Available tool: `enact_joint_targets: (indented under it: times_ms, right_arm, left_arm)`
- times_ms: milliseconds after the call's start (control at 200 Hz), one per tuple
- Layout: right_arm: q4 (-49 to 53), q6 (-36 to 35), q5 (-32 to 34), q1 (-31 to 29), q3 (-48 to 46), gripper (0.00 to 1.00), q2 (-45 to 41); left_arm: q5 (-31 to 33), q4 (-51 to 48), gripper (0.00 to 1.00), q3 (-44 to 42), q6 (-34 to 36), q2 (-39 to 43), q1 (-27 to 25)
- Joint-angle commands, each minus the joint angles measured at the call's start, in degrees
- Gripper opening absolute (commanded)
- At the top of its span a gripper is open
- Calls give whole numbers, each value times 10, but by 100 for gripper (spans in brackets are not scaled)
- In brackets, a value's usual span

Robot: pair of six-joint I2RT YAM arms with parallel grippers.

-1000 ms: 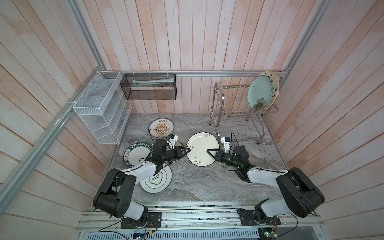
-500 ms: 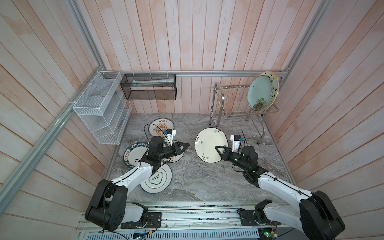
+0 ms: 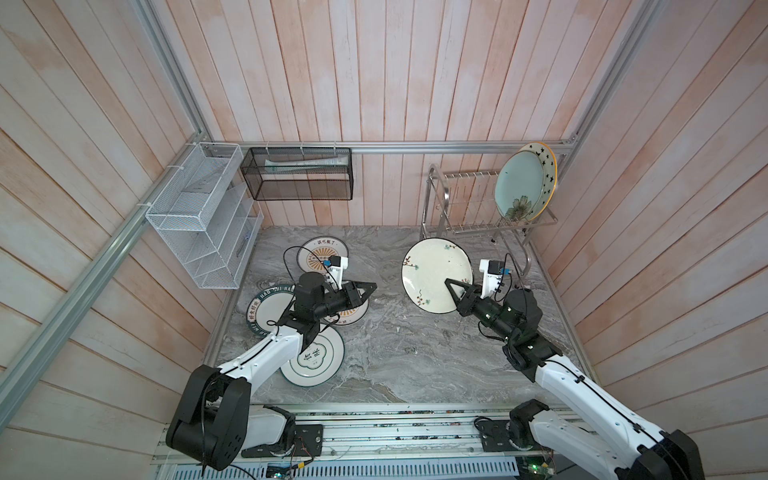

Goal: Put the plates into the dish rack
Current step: 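Lift the berry plate up toward the dish rack with the right gripper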

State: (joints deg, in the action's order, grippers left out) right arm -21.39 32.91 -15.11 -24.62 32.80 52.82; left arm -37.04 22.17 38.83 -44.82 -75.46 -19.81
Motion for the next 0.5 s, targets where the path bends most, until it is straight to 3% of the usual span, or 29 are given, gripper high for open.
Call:
enact_joint_targets:
  times_ms: [0,285,375,495]
  right_arm:
    - [-41,-22,-24,22,75,0,-16]
    - [-34,-37,-79,83,190,0,20]
    - [-33,-48,-83,101,230,0,33]
    - [-24,-73,-73,132,285,0,53]
  left_arm:
    - [3,20,37,-9,-5,7,2]
    - [-4,28,36,-8,-7,6,2]
    - [-15,17,30,2,-3,-1,1]
    - [-26,16,29,12,-4,-12,1]
